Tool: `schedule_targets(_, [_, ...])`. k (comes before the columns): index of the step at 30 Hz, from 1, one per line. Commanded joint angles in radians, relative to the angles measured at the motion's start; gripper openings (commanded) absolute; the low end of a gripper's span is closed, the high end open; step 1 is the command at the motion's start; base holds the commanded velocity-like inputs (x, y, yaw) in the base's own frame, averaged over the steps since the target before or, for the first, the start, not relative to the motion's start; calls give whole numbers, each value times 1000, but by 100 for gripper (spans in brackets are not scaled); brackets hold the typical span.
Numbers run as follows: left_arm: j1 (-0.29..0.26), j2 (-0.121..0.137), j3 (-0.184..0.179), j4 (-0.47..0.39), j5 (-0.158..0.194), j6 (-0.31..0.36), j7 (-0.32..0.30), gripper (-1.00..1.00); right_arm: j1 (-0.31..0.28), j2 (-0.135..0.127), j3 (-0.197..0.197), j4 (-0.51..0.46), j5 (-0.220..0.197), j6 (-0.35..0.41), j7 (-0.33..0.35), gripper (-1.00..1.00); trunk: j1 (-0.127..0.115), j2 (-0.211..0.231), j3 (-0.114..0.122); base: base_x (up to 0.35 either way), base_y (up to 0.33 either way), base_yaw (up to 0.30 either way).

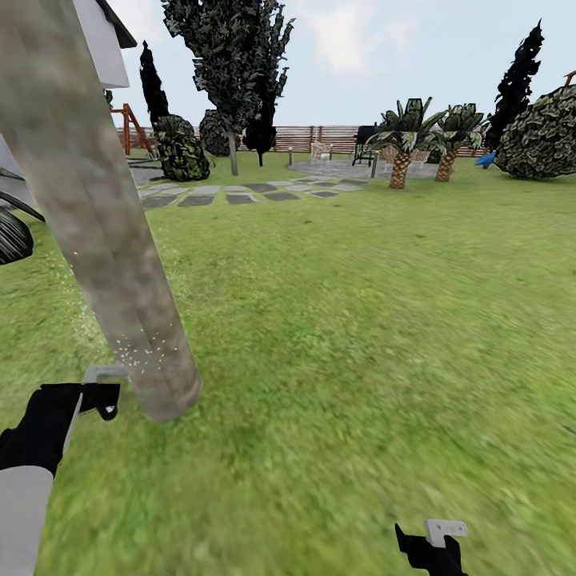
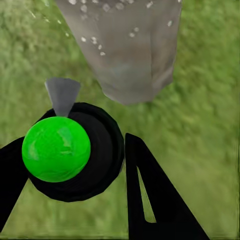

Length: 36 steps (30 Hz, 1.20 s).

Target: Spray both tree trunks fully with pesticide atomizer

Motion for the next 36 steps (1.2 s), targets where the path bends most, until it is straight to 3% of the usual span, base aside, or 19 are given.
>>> schedule_targets(1, [-14, 1, -1, -2, 0, 16, -1, -100, 0, 0, 0, 0, 0, 0, 0, 100, 0, 0, 0, 0, 0, 0])
schedule_targets(4, [-37, -1, -3, -6, 0, 32, -1, -100, 0, 0, 0, 0, 0, 0, 0, 100, 0, 0, 0, 0, 0, 0])
schedule_targets(9, [-76, -5, -67, -7, -1, 76, -1, -100, 0, 0, 0, 0, 0, 0, 0, 100, 0, 0, 0, 0, 0, 0])
schedule_targets(12, [-119, 10, -75, -1, -3, 87, 1, -100, 0, 0, 0, 0, 0, 0, 0, 100, 0, 0, 0, 0, 0, 0])
schedule_targets(15, [-175, 62, -76, 8, -2, 99, -1, -100, 0, 0, 0, 0, 0, 0, 0, 100, 0, 0, 0, 0, 0, 0])
schedule_targets(17, [-189, 69, -77, 2, 0, 172, -3, -100, 0, 0, 0, 0, 0, 0, 0, 100, 0, 0, 0, 0, 0, 0])
schedule_targets(19, [-190, 65, -85, -3, 2, 201, -4, -100, 0, 0, 0, 0, 0, 0, 0, 100, 0, 0, 0, 0, 0, 0])
schedule_targets(21, [-195, 59, -157, -4, 6, 213, -43, -100, 0, 0, 0, 0, 0, 0, 0, 100, 0, 0, 0, 0, 0, 0])
schedule_targets(23, [-197, 62, -174, 0, 6, 214, -72, -100, 0, 0, 0, 0, 0, 0, 0, 100, 0, 0, 0, 0, 0, 0])
schedule_targets(24, [-198, 67, -175, 3, 4, 214, -78, -100, 0, 0, 1, 0, 0, 0, 0, 100, 0, 0, 0, 0, 0, 0])
schedule_targets(27, [-228, 126, -172, 9, -1, 215, -83, -100, 0, 1, 1, 0, 0, 0, 0, 100, 0, 0, 0, 0, 0, 0])
schedule_targets(31, [-238, 126, -181, 2, 0, 217, -84, -100, 0, 0, 1, 0, 0, 0, 0, 100, 0, 0, 0, 0, 0, 0])
schedule_targets(33, [-241, 120, -181, -5, 2, 254, -85, -100, 0, 1, 1, 0, 0, 0, 0, 100, 0, 0, 0, 0, 0, 0])
schedule_targets(36, [-271, 133, -182, 4, 0, 274, -88, -100, 0, 0, 1, 0, 1, 0, 0, 100, 0, 0, 0, 0, 0, 0])
